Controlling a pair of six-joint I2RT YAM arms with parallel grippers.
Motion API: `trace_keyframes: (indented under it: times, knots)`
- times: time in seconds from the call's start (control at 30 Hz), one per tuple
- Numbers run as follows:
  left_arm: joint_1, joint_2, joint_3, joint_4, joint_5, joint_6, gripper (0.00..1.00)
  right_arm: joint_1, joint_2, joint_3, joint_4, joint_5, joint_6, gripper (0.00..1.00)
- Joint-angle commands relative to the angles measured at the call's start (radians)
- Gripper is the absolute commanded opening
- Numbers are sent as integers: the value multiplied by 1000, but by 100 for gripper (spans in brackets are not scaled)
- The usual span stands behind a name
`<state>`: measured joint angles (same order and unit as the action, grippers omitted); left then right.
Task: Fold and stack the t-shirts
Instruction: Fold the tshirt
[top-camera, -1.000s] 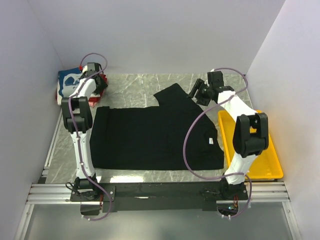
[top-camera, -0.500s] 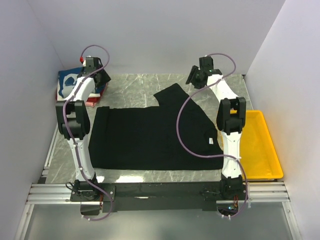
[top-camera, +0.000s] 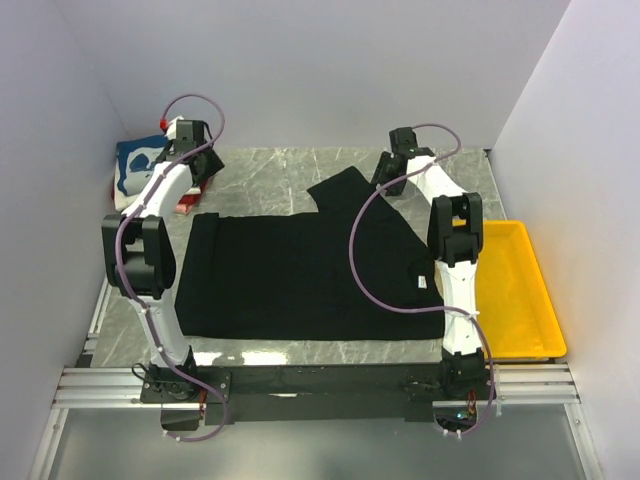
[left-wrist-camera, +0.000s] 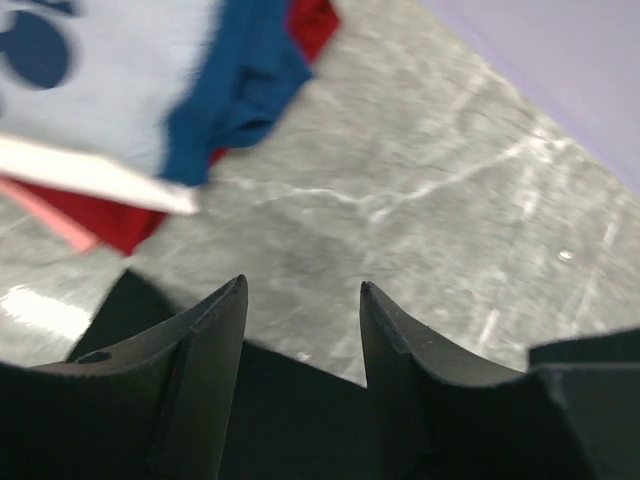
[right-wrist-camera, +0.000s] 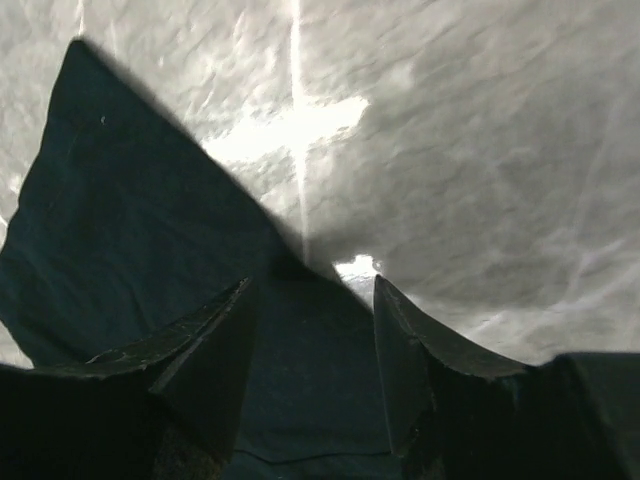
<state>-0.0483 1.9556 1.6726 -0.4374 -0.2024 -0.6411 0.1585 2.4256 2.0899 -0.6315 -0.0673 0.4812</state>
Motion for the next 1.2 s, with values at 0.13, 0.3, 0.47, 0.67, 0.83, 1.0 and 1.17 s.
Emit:
trace_keyframes:
  times: [0.13,0.3,0.47,0.67,0.83,1.0,1.17]
  knots:
    - [7,-107,-73,-41,-166,-75,53,56,13,30,-20,15,-4,53]
    - [8,-126,-117,-52,-213,-95,53,59,15,22,-14,17,5,41]
    - [10,-130,-135,-69,-244,-104,52,56,18,42,-28,46,2,28]
    - [10,-146,-192,-47,-250,-129,52,39,7,50,-40,38,-7,30]
    - [10,-138,-201,-47,-241,-123,51,38,-56,18,6,86,-35,49]
    - [10,-144,-215,-38,-235,-114,51,36,41,182,-89,126,-56,49]
    - [10,-149,-226,-40,-236,-115,51,38,72,182,-89,110,-50,47]
